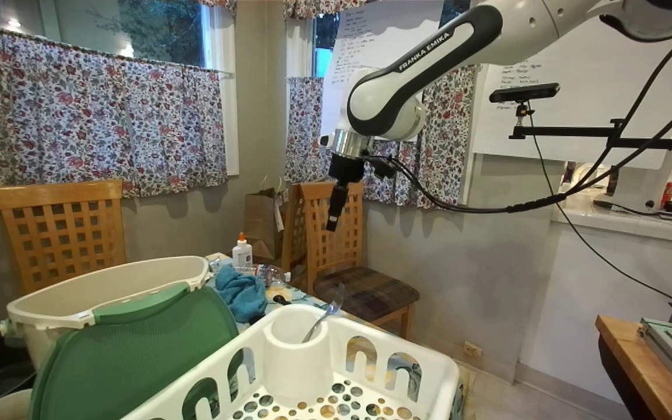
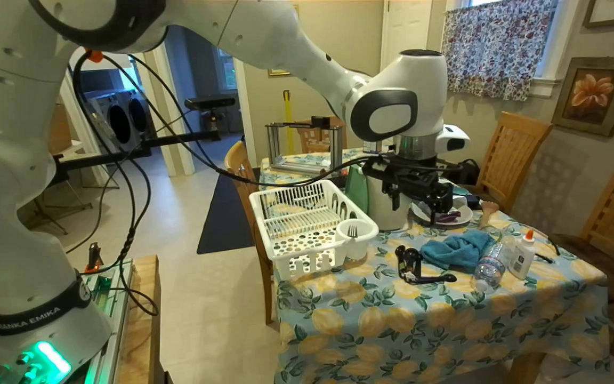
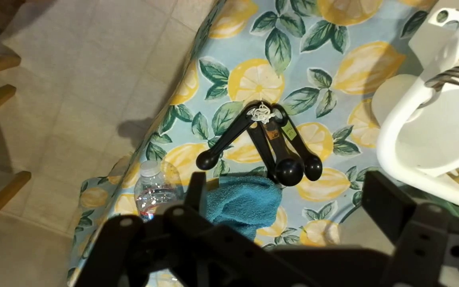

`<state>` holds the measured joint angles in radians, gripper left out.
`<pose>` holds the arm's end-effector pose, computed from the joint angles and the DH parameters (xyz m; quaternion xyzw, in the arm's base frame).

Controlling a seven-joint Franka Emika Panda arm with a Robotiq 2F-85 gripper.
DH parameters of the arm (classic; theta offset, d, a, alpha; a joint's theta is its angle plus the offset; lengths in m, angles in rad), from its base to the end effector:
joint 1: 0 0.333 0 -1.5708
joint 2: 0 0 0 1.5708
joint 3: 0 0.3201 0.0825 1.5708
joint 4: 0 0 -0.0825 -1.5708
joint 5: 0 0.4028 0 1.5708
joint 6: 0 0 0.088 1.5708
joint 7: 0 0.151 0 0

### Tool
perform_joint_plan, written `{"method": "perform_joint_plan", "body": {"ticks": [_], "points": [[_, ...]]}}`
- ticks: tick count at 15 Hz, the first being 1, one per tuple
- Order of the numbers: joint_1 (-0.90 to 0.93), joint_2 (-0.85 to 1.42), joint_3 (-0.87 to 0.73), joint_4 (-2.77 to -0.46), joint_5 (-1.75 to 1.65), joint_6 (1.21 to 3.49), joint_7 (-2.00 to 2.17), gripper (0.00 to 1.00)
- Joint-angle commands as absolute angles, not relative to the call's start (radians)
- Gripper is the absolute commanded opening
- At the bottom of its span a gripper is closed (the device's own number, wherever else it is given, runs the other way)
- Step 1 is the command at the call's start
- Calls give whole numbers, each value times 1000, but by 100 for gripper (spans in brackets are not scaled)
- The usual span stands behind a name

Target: Put the pile of black spoons into the drying rack

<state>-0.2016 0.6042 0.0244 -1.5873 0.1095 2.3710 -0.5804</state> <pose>0.7280 -0.1278 0.2499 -0.9817 -0.1614 -0.1009 0.0117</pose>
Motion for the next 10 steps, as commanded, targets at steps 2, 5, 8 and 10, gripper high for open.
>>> {"method": "perform_joint_plan", "body": {"ticks": [2, 5, 8, 10], "points": [[-208, 615, 32, -1579, 97, 2374, -549, 100], [-198, 663, 30, -1543, 96, 2377, -501, 100], [-184, 712, 24, -1514, 77, 2415, -465, 100], [-180, 749, 25, -1484, 70, 2443, -450, 100]]}}
